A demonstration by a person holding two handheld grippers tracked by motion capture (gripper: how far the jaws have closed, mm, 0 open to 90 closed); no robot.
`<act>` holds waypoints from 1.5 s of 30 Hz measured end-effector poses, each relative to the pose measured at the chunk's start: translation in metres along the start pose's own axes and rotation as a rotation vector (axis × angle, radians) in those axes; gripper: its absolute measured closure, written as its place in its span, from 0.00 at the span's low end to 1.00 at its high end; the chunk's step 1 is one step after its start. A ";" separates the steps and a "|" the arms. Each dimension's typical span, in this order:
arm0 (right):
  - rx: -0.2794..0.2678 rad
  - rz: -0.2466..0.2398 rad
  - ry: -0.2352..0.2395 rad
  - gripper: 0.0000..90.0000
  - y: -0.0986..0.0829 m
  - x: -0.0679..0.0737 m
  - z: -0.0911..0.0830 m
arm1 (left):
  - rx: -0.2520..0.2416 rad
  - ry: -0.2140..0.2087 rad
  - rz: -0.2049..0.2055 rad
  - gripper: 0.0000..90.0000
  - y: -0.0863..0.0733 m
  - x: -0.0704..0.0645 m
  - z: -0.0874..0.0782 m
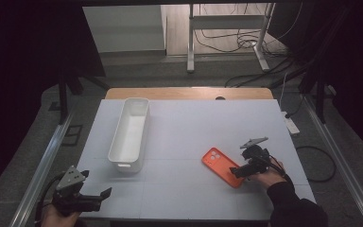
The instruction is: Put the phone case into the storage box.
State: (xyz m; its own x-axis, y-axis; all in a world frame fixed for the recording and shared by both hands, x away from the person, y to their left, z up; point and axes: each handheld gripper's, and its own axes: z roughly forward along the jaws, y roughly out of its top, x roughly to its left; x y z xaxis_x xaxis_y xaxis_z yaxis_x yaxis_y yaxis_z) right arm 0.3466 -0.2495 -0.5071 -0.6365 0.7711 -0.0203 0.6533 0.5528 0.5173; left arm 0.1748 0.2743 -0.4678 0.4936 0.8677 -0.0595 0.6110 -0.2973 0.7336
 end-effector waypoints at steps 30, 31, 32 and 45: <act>0.103 -0.013 0.114 0.91 0.008 -0.003 -0.006 | 0.005 0.004 0.005 0.01 0.000 0.000 0.000; 0.105 -0.017 0.105 0.95 0.009 -0.005 -0.006 | 0.004 0.004 0.003 0.00 0.000 0.000 0.000; 0.106 -0.012 0.108 0.96 0.009 -0.006 -0.006 | 0.004 0.003 0.000 0.00 0.000 0.000 0.000; 0.091 -0.043 0.080 0.99 0.012 0.002 -0.012 | -0.004 -0.065 -0.047 0.03 0.000 0.008 0.000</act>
State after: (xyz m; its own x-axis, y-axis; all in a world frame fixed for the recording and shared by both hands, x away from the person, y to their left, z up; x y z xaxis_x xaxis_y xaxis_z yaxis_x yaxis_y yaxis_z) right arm 0.3486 -0.2454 -0.4903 -0.6928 0.7205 0.0295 0.6571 0.6139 0.4374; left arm 0.1785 0.2818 -0.4684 0.5032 0.8531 -0.1375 0.6320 -0.2548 0.7319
